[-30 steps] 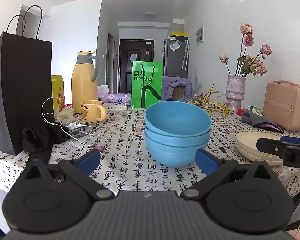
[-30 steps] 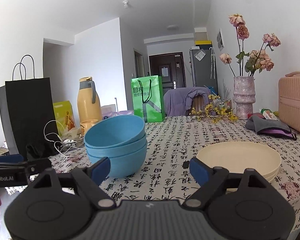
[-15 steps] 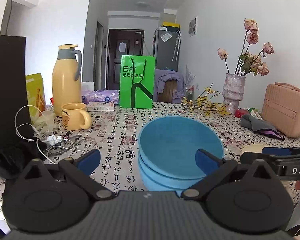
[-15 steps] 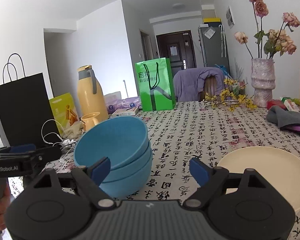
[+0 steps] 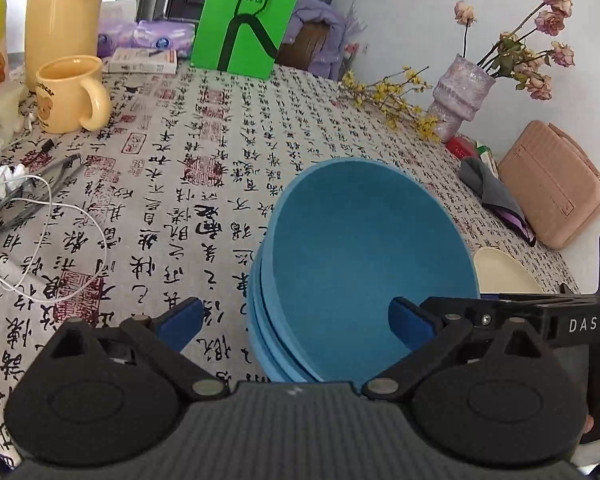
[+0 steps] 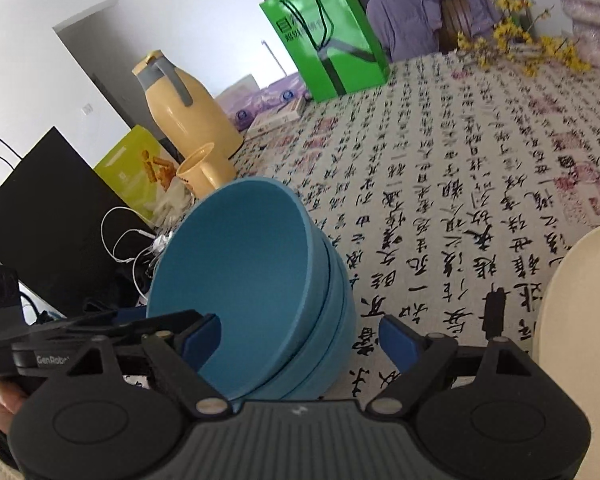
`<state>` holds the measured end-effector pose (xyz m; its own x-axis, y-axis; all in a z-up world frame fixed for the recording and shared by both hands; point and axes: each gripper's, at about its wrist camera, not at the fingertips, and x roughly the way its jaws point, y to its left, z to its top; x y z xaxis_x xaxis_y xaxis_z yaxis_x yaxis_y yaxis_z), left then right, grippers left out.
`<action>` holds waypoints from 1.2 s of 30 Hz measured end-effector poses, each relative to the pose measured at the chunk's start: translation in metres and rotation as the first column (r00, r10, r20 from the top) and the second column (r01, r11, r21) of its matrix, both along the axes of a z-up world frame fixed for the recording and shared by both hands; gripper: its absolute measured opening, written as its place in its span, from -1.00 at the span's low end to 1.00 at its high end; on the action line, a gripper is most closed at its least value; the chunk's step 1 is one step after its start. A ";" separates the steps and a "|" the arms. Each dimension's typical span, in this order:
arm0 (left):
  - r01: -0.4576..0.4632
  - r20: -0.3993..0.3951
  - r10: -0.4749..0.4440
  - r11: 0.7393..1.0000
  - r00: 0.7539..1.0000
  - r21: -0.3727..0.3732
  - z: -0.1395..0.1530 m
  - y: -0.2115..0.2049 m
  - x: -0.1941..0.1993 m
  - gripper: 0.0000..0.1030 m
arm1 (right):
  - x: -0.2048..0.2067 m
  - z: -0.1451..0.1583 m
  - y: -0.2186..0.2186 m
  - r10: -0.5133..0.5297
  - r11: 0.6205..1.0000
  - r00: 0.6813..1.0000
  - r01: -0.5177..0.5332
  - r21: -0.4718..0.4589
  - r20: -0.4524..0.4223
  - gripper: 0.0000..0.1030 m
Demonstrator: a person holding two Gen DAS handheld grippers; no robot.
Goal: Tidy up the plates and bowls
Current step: 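Grasp the rim of the bowl stack with the left gripper and lift it, then carry the bowl stack with the left gripper over the cream plate stack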
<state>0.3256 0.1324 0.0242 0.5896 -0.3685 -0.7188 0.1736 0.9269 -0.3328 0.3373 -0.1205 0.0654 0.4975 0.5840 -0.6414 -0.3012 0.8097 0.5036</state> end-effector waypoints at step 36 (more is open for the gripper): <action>-0.041 -0.270 -0.004 0.986 0.963 -0.160 -0.006 0.040 0.017 -0.27 | 0.082 -0.009 0.010 0.186 0.982 0.943 -0.187 0.024 -0.274 -0.29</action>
<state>0.3429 0.1726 0.0183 0.3909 -0.4841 -0.7828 0.0404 0.8587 -0.5109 0.4197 -0.1105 0.0561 0.1844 0.6478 -0.7391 -0.2978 0.7535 0.5861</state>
